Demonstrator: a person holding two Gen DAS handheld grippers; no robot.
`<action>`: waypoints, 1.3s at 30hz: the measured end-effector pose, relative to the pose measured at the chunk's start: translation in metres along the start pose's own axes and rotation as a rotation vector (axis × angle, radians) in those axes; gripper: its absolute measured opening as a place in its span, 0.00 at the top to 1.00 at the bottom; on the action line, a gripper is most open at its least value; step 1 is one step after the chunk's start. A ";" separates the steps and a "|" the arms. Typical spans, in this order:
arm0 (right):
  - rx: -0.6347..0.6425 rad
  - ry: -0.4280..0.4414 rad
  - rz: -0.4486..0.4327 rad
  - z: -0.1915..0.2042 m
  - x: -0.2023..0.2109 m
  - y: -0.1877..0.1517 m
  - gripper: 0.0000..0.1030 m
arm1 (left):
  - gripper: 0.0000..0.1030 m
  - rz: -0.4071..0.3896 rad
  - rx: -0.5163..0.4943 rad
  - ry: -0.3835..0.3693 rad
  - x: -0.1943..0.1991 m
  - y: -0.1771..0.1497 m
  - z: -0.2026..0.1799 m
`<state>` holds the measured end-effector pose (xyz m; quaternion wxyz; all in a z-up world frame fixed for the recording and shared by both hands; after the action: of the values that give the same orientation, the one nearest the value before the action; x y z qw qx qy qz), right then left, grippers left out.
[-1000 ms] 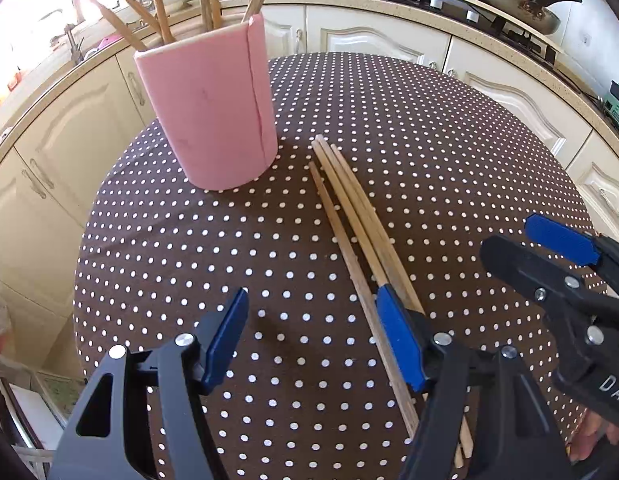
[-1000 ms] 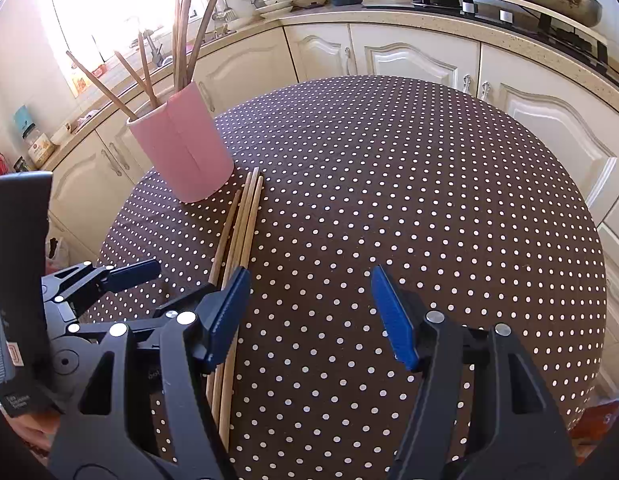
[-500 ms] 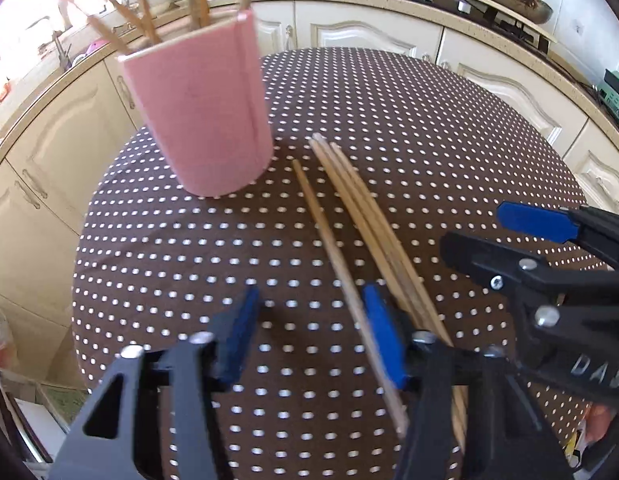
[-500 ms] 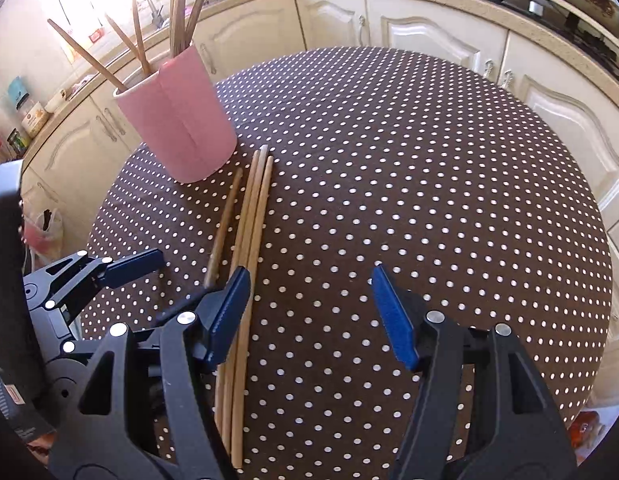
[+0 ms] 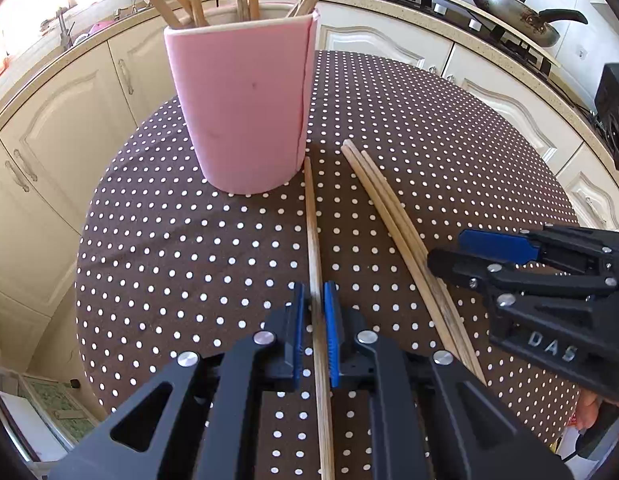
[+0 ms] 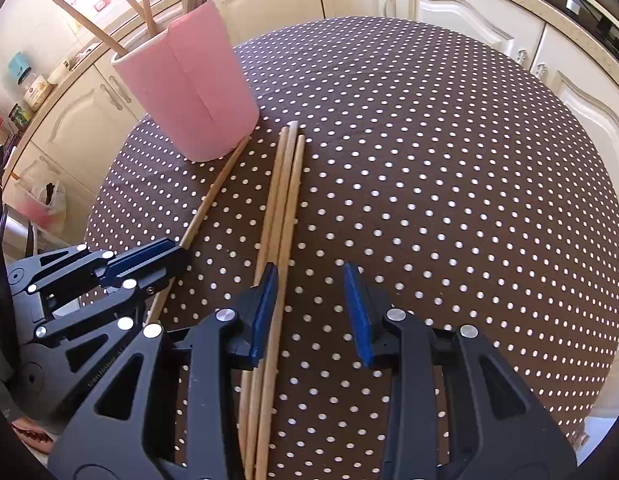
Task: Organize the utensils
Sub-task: 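Close the left gripper on one chopstick while the right gripper closes on another, then lift the left gripper's chopstick over the pink cup while the right gripper carries its chopstick there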
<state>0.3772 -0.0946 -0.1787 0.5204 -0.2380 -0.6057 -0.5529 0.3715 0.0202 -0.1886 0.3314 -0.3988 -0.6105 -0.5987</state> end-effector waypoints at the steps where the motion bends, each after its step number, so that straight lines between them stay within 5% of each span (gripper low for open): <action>1: 0.005 -0.014 0.002 0.001 -0.003 0.004 0.67 | 0.90 0.001 -0.002 0.001 -0.001 0.002 -0.001; 11: 0.126 -0.137 0.094 0.038 -0.025 0.037 0.68 | 0.90 0.002 -0.019 -0.003 -0.008 0.014 -0.005; 13: 0.136 -0.117 0.107 0.043 -0.028 0.040 0.79 | 0.90 0.001 -0.024 0.001 -0.009 0.014 -0.006; 22: 0.110 -0.061 0.089 0.018 -0.019 0.027 0.94 | 0.95 -0.014 -0.008 -0.013 -0.007 0.008 -0.001; 30: 0.047 0.033 0.013 -0.013 -0.001 0.004 0.95 | 0.95 -0.061 0.004 -0.032 0.005 -0.002 0.000; 39: -0.006 0.189 -0.214 -0.039 0.066 -0.017 0.95 | 0.95 -0.229 -0.052 -0.109 0.068 -0.015 -0.015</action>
<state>0.3539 -0.1539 -0.1327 0.5125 -0.1204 -0.5740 -0.6272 0.3253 0.0124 -0.1349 0.2166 -0.3668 -0.6534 -0.6258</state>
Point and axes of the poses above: each gripper's, at about its wrist camera, not at the fingertips, and x roughly against the way its jaws point, z to its left, y to its top, the point moved 1 cm from there along -x, roughly the way its jaws point, and after that the axes turned 2 degrees about z, right-handed, at the moved point
